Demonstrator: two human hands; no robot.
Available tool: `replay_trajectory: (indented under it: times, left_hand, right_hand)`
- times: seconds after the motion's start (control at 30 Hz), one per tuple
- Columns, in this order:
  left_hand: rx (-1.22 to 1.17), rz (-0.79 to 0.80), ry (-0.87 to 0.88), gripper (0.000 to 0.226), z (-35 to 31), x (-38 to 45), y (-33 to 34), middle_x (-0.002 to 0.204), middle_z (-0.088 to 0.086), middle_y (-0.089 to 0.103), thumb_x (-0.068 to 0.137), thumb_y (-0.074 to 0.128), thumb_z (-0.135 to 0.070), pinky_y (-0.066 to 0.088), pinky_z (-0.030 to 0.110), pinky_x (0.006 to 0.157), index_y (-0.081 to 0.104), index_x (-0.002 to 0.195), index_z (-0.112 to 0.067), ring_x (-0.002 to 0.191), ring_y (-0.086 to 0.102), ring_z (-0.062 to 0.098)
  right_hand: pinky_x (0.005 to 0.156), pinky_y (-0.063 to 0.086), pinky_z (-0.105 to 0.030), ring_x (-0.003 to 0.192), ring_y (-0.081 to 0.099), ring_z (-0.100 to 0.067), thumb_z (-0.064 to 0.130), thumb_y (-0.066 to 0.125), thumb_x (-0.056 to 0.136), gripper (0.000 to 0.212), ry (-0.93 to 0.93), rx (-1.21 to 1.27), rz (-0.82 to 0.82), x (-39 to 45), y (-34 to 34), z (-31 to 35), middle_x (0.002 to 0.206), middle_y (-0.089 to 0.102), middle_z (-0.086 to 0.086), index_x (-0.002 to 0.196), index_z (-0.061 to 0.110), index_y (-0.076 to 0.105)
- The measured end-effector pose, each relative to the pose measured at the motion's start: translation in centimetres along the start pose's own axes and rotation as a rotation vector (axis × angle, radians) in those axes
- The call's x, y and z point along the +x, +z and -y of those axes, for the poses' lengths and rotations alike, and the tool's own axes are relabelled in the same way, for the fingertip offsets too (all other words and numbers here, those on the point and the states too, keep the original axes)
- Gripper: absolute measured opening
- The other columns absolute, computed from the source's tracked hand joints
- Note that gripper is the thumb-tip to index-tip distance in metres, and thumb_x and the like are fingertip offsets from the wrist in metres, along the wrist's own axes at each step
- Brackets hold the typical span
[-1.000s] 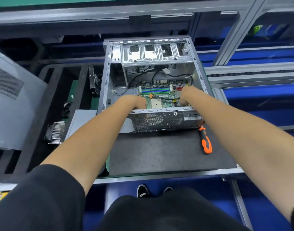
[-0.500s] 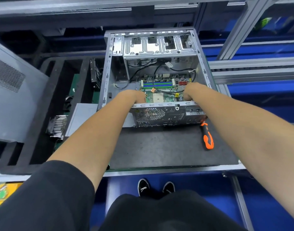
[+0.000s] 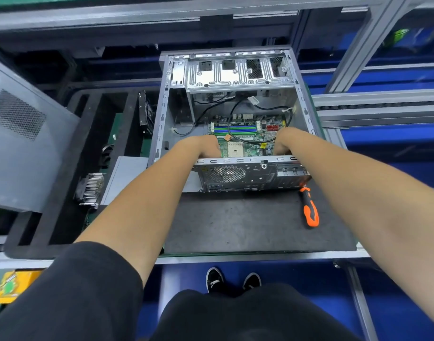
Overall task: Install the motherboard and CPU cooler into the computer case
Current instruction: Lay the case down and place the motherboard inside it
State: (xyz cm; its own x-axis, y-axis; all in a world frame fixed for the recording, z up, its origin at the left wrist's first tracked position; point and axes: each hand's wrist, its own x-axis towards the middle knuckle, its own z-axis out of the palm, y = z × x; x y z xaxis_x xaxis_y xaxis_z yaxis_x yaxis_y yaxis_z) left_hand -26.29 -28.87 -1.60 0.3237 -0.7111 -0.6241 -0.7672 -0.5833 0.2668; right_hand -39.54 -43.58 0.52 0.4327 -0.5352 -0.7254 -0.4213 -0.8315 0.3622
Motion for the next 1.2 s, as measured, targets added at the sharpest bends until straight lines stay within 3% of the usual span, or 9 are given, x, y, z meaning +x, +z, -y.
replay_trajectory:
  times: [0.1,0.17,0.33,0.53,0.7,0.87,1.0,1.07,1.2]
  left_hand:
    - [0.019,-0.011,-0.08,0.05,0.5,0.6,0.2,0.118,0.011,0.054,0.096,0.045,-0.045,0.043,0.038,0.092,0.059,0.114,-0.001,0.104,0.055,0.027]
    - [0.038,-0.034,-0.121,0.058,0.9,0.8,0.2,0.123,0.009,0.052,0.095,0.046,-0.047,0.041,0.035,0.085,0.05,0.128,0.0,0.104,0.052,0.026]
    - [-0.041,0.014,-0.141,0.024,0.6,0.9,-0.1,0.086,0.005,0.042,0.094,0.053,-0.034,0.035,0.031,0.064,0.042,0.084,-0.016,0.07,0.041,0.02]
    - [-0.287,0.042,-0.117,0.028,1.1,0.5,-0.7,0.099,0.008,0.051,0.089,0.063,-0.014,0.042,0.034,0.073,0.048,0.112,-0.017,0.082,0.048,0.024]
    - [-0.223,0.136,-0.108,0.017,0.9,0.5,-0.6,0.097,0.013,0.04,0.089,0.053,-0.001,0.029,0.033,0.063,0.042,0.099,-0.009,0.071,0.033,0.02]
    - [-0.158,0.09,-0.099,0.009,0.9,0.6,-0.5,0.079,0.008,0.041,0.091,0.052,-0.009,0.026,0.027,0.053,0.044,0.095,-0.01,0.057,0.029,0.017]
    - [-0.052,-0.048,-0.089,0.022,0.5,0.5,-0.3,0.065,0.005,0.037,0.091,0.049,-0.008,0.027,0.027,0.05,0.043,0.069,-0.008,0.053,0.031,0.017]
    - [-0.01,-0.126,-0.094,0.03,0.3,0.3,-0.2,0.063,0.005,0.036,0.09,0.048,-0.006,0.028,0.027,0.049,0.038,0.062,-0.01,0.054,0.032,0.016]
    - [-0.063,-0.31,-0.061,0.033,-0.3,-0.3,-0.4,0.06,0.007,0.04,0.09,0.049,-0.008,0.033,0.029,0.05,0.04,0.058,-0.008,0.053,0.034,0.019]
  right_hand:
    - [0.083,0.045,-0.03,0.094,0.048,-0.024,0.019,0.041,0.101,0.026,-0.008,-0.005,-0.013,0.8,0.4,0.0,0.107,0.051,-0.01,0.121,0.007,0.053]
    - [0.08,0.045,-0.031,0.097,0.051,-0.025,0.017,0.044,0.099,0.035,-0.014,0.004,-0.026,1.1,0.5,0.0,0.115,0.052,-0.011,0.13,0.003,0.053]
    - [0.086,0.048,-0.034,0.108,0.056,-0.026,0.017,0.046,0.098,0.038,0.001,0.036,-0.028,1.2,0.7,0.2,0.131,0.053,-0.012,0.133,0.004,0.053]
    - [0.082,0.047,-0.032,0.108,0.056,-0.026,0.02,0.045,0.1,0.038,-0.001,0.032,0.005,1.1,0.4,0.1,0.13,0.053,-0.011,0.135,0.004,0.052]
    - [0.088,0.046,-0.032,0.112,0.053,-0.025,0.018,0.042,0.101,0.04,-0.014,0.016,-0.011,1.3,0.2,0.0,0.131,0.05,-0.013,0.137,0.002,0.048]
    - [0.094,0.047,-0.034,0.122,0.052,-0.027,0.021,0.046,0.101,0.043,0.01,0.069,-0.033,0.7,0.4,0.2,0.141,0.048,-0.012,0.14,0.005,0.046]
    - [0.077,0.051,-0.032,0.089,0.059,-0.024,0.017,0.048,0.097,0.037,0.025,0.212,-0.093,0.1,0.2,0.3,0.103,0.057,-0.009,0.131,0.003,0.053]
    - [0.062,0.051,-0.035,0.067,0.056,-0.022,0.012,0.05,0.092,0.023,0.05,0.295,-0.207,0.0,0.0,0.5,0.077,0.053,-0.008,0.109,-0.001,0.058]
    - [0.045,0.039,-0.028,0.05,0.051,-0.02,0.004,0.049,0.083,0.015,-0.006,0.44,-0.439,-1.6,-1.2,1.6,0.061,0.053,-0.008,0.068,0.003,0.047]
